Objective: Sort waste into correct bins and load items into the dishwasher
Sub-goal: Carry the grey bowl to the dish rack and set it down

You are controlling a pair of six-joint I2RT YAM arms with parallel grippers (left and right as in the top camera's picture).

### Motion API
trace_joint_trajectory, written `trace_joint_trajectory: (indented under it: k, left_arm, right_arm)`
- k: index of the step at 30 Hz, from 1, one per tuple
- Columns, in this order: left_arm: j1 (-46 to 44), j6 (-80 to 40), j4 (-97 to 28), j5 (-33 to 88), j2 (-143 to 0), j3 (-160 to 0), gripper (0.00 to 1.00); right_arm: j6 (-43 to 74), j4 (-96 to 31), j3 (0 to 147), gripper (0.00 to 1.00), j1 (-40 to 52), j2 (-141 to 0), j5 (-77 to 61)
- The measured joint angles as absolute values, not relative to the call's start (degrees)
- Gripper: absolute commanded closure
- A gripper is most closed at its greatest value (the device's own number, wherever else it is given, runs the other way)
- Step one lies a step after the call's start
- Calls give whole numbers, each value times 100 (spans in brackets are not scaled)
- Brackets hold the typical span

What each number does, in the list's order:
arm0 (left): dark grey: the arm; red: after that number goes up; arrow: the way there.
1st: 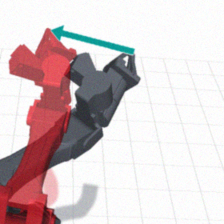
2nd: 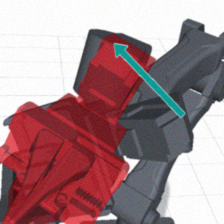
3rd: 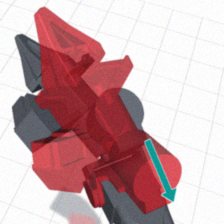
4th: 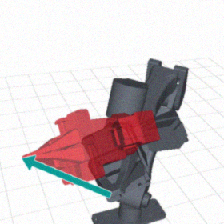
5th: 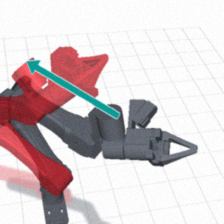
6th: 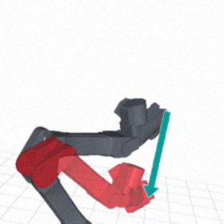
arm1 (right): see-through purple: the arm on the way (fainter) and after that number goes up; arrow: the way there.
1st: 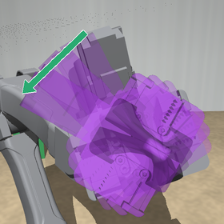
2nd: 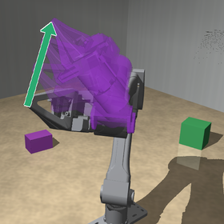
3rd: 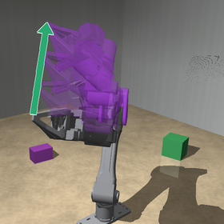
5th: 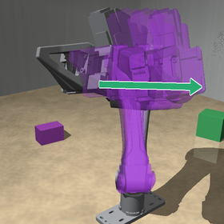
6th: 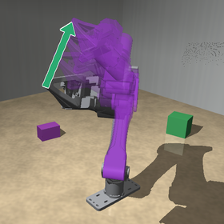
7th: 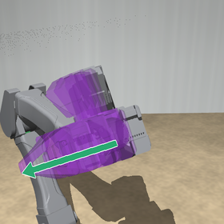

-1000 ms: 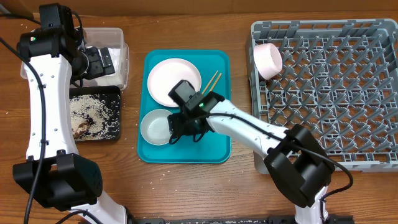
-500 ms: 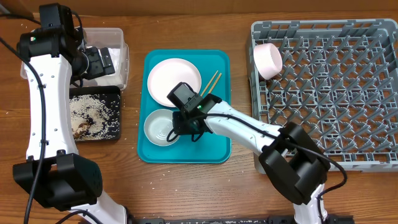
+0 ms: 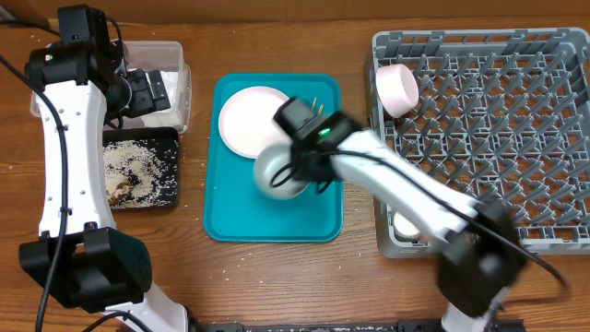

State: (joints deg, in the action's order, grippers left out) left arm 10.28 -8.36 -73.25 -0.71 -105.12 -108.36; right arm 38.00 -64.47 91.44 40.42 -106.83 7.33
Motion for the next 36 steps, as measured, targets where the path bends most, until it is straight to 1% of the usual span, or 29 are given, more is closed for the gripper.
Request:
trace_joint_trajectory:
  k: [3, 5, 8, 12, 20, 23, 27, 31, 36]
  left_arm:
    - [1028, -834, -7328, -71, -10512, -10836, 0]
    - [1028, -836, -7328, -71, -10512, -10836, 0]
    - [1028, -836, -7325, -73, -10512, -10836, 0]
    - [1028, -836, -7325, -71, -10512, -10836, 0]
    - [1028, -836, -7325, -71, -10512, -10836, 0]
    - [1028, -834, -7325, -71, -10512, -10836, 0]
    - [1028, -836, -7325, -71, -10512, -10836, 0]
    - [1028, -836, -7325, -71, -10512, -10836, 0]
    - [1028, -836, -7325, -71, -10512, -10836, 0]
  right_arm:
    - [3841, -6936, 9356, 96, 3944, -9854, 1927]
    - [3948, -7345, 9483, 96, 3946, -9338, 2954]
    - [4217, -8042, 9546, 96, 3957, -8991, 4438]
    - [4595, -8359, 9347, 96, 3944, -9181, 5743]
    - [4823, -8256, 8191, 96, 3931, -9979, 7555]
    - [4845, -8034, 7806, 96, 3822, -10294, 8029]
    - [4851, -7570, 7432, 96, 3463, -10602, 8318]
    - [4862, -7192, 7310, 96, 3140, -10674, 8453]
    - [4864, -7091, 7310, 96, 2888, -10672, 8447]
